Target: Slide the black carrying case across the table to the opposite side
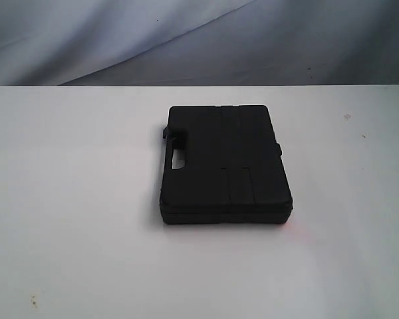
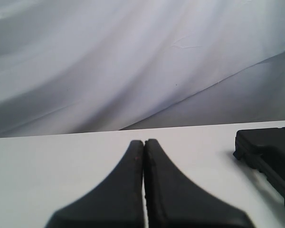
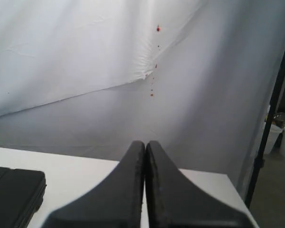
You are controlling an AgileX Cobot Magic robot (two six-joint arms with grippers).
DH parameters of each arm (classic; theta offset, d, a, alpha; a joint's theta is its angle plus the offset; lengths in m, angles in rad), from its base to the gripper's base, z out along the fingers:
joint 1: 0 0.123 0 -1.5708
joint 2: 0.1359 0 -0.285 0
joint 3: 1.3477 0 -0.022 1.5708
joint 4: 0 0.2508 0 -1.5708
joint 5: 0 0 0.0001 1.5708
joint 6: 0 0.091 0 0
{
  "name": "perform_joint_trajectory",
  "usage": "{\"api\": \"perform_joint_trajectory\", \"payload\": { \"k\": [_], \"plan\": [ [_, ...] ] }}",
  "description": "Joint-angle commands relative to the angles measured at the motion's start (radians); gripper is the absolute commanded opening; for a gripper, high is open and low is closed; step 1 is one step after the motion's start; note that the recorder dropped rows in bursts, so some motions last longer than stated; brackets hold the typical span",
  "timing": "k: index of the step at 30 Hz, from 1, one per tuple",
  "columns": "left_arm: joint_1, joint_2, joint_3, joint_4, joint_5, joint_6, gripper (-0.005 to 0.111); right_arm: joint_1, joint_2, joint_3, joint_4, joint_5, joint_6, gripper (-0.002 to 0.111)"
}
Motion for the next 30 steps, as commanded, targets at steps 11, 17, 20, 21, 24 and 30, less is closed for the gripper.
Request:
{"api": "perform_joint_trajectory", "payload": {
  "k": [11, 17, 20, 21, 24, 30],
  "plan": [
    [0.002, -0.004, 0.003, -0.001, -0.006, -0.001, 0.0, -0.007, -0.303, 0.262, 0.009, 0.032, 0.099, 0.0],
    [0.002, -0.004, 0.003, -0.001, -0.006, -0.001, 0.0, -0.007, -0.304, 0.262, 0.009, 0.073, 0.106, 0.0],
    [0.002, -0.004, 0.003, -0.001, -0.006, -0.001, 0.0, -0.007, -0.328, 0.262, 0.012, 0.143, 0.11, 0.0],
    [0.002, -0.004, 0.003, -0.001, -0.006, -0.001, 0.0, -0.007, -0.347, 0.262, 0.014, 0.198, 0.11, 0.0],
    [0.002, -0.004, 0.003, -0.001, -0.006, -0.001, 0.0, -0.007, -0.42, 0.262, 0.033, 0.283, 0.11, 0.0],
    [0.002, -0.004, 0.003, -0.001, -0.006, -0.001, 0.0, -0.007, -0.533, 0.262, 0.051, 0.357, 0.11, 0.0]
  ]
}}
